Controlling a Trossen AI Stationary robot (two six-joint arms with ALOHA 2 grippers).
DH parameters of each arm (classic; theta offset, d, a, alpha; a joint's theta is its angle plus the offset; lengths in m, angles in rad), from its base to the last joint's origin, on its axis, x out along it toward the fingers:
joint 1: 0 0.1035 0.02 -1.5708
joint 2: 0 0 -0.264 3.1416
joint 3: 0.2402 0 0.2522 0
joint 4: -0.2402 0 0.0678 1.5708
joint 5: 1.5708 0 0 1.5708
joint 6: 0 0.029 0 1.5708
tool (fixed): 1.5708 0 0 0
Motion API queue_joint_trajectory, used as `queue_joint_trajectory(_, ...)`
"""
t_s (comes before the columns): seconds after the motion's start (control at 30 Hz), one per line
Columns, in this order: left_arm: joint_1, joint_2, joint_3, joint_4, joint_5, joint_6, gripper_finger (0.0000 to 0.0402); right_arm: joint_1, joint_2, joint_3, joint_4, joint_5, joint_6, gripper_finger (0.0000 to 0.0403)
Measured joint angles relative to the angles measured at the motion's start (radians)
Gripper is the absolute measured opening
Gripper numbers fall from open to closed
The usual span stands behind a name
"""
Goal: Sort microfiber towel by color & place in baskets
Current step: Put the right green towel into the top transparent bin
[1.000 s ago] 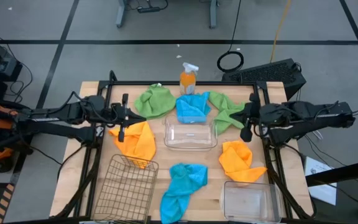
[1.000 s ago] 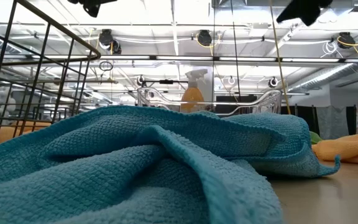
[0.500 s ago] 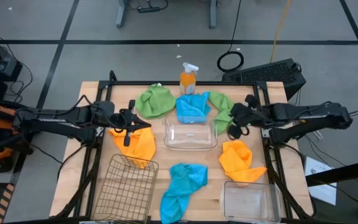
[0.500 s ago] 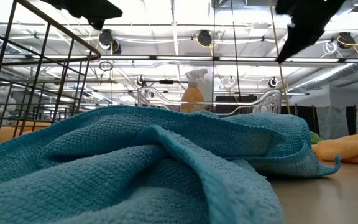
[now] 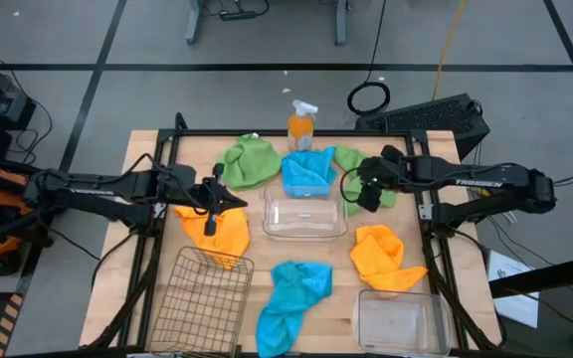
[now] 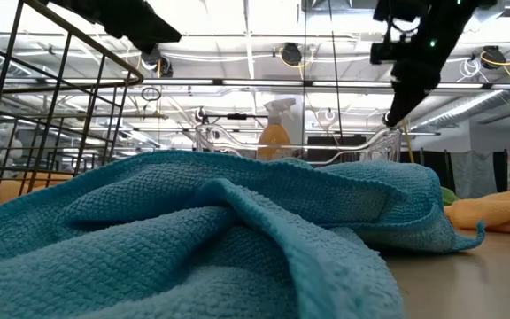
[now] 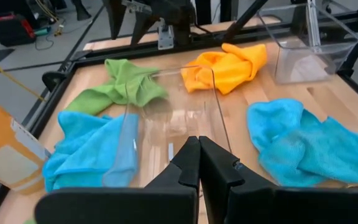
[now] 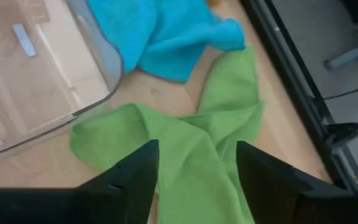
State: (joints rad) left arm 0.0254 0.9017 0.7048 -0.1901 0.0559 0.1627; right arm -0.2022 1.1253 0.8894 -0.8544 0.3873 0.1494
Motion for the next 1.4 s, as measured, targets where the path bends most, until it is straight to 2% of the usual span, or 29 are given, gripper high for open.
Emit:
queue_joint_trajectory(0.3,0.000,0.048,0.000,0.015,0.000,0.000,0.0006,-0.034,0.000,-0.166,0.112,-0.002,0.037,0.0252)
queue_joint_trajectory(0.63,0.000,0.091,0.000,0.063,0.000,0.000,0.0006,-0.058,0.000,-0.268,0.219,0.003,0.048,0.0253)
queue_joint_trajectory(0.87,0.000,0.118,0.000,0.079,0.000,0.001,0.0006,-0.153,0.001,-0.308,0.283,-0.005,-0.017,0.0254)
queue_joint_trajectory(0.93,0.000,0.119,0.000,0.079,0.000,0.001,0.0006,-0.189,0.006,-0.314,0.302,-0.045,-0.029,0.0254)
queue_joint_trajectory(1.13,0.000,0.119,0.000,0.079,0.000,0.001,0.0006,-0.256,0.064,-0.315,0.333,-0.088,-0.055,0.0254)
queue_joint_trajectory(1.27,0.000,0.119,0.000,0.078,0.000,0.005,0.0006,-0.290,0.126,-0.315,0.333,-0.155,-0.063,0.0254)
queue_joint_trajectory(1.4,0.000,0.119,0.000,0.077,0.000,0.007,0.0006,-0.310,0.204,-0.315,0.333,-0.158,-0.068,0.0244)
